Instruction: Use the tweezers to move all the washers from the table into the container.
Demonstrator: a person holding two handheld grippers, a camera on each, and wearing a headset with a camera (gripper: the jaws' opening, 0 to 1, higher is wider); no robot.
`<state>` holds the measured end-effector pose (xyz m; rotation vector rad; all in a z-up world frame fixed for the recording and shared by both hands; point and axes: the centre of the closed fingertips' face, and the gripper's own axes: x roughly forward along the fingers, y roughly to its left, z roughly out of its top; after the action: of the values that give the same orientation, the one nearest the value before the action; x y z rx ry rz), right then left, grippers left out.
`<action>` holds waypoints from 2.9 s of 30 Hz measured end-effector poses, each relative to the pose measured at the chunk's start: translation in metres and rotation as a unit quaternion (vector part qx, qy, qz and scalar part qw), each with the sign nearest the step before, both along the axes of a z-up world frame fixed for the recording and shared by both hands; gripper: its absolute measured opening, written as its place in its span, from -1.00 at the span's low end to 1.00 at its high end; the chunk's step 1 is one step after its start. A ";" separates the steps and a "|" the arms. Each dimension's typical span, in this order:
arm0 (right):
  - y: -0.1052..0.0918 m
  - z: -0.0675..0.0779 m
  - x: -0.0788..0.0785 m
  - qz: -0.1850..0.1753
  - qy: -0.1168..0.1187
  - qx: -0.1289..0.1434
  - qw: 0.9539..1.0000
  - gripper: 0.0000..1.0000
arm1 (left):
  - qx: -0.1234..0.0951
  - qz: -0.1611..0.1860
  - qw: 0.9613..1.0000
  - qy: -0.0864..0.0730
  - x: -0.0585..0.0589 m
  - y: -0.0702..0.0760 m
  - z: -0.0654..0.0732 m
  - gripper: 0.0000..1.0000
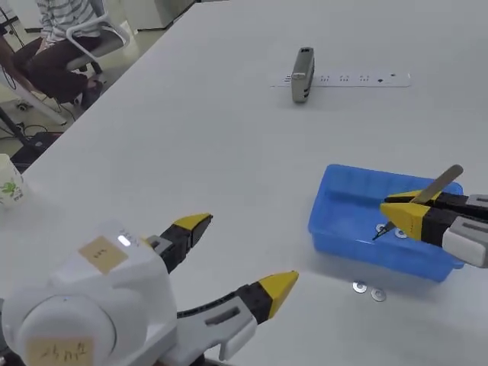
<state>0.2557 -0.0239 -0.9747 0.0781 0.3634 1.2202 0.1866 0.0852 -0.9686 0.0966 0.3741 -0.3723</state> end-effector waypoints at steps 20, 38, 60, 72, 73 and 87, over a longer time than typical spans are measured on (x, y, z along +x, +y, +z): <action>0.001 -0.034 -0.027 0.036 0.040 -0.052 0.997 -0.93 | 0.001 0.000 1.000 0.002 0.000 0.000 -0.001 0.35; 0.000 -0.055 -0.035 0.055 0.045 -0.103 0.992 -0.92 | -0.002 0.000 1.000 0.000 0.000 0.000 0.001 0.35; 0.010 -0.063 -0.055 0.128 -0.057 -0.171 0.975 -0.92 | -0.001 -0.001 1.000 0.001 0.000 0.000 0.000 0.34; 0.013 -0.064 -0.057 0.147 -0.099 -0.200 0.964 -0.95 | 0.001 0.000 1.000 0.001 0.000 0.000 0.000 0.34; 0.014 -0.064 -0.056 0.144 -0.095 -0.201 0.964 -0.95 | 0.000 0.000 1.000 0.000 0.000 0.000 0.000 0.34; 0.023 -0.023 -0.054 0.130 -0.082 -0.135 0.979 -0.95 | -0.001 0.002 1.000 -0.002 0.000 0.001 0.001 0.34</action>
<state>0.2018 -0.0013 -0.9978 -0.3111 0.3992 1.4134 0.1870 0.0861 -0.9675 0.0953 0.3690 -0.3684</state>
